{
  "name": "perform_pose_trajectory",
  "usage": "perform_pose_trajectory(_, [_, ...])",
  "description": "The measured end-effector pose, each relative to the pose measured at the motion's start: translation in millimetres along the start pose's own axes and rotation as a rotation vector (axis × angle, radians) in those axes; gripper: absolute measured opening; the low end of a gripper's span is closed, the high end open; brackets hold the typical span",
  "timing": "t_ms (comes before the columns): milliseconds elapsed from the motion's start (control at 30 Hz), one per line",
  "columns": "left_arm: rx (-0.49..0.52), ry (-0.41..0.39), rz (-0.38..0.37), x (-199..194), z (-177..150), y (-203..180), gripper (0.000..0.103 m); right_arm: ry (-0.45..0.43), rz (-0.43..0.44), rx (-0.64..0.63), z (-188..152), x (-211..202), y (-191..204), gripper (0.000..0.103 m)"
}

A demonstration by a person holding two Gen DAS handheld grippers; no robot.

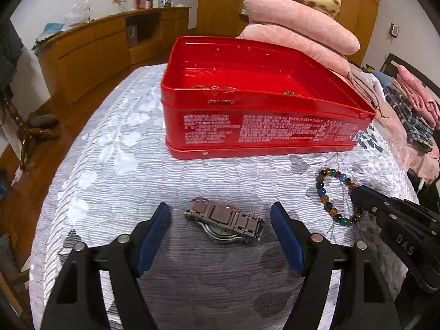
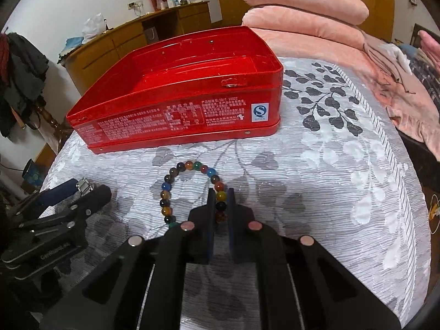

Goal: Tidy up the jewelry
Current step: 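Grasp the silver watch with the left tool while the right grasps the multicolour bead bracelet, then carry the watch and bead bracelet into the red tin and open both tools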

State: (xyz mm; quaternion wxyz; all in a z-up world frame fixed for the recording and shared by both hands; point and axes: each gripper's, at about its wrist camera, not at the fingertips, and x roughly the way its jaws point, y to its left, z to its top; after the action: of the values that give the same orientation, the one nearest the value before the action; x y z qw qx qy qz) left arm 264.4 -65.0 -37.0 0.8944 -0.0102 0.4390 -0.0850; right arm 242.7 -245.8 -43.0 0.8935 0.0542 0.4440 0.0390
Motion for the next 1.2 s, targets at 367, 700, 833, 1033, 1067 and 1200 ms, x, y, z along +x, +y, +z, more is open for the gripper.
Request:
perform_pose_trajectory(367, [-0.002,-0.011,-0.013,-2.6,-1.4,2.1,0.043,0.001,0.013,0.005,-0.2,0.5,-1.6,0.007])
perform_pose_trajectory(700, [0.01,0.002,-0.042,-7.1,-5.0,8.5,0.045,0.027,0.031,-0.031,-3.7,1.2,6.8,0.012])
perform_pose_trajectory(833, [0.026,0.001,-0.018,-5.2,-4.9,2.2,0.047,0.024,0.029,-0.042,-3.1,2.6,7.6,0.012])
perform_pose_trajectory(1033, [0.026,-0.01,-0.009,-7.1,-4.9,1.0,0.041,0.014,0.007,-0.048,-4.2,1.1,9.6,0.007])
perform_pose_trajectory(1067, [0.027,-0.013,-0.012,-9.0,-5.4,2.1,0.04,0.012,0.007,-0.046,-4.0,-0.6,9.5,0.007])
perform_pose_trajectory(1200, [0.025,-0.036,-0.023,-19.0,-4.3,4.4,0.04,-0.028,0.01,-0.055,0.1,-17.9,10.0,0.007])
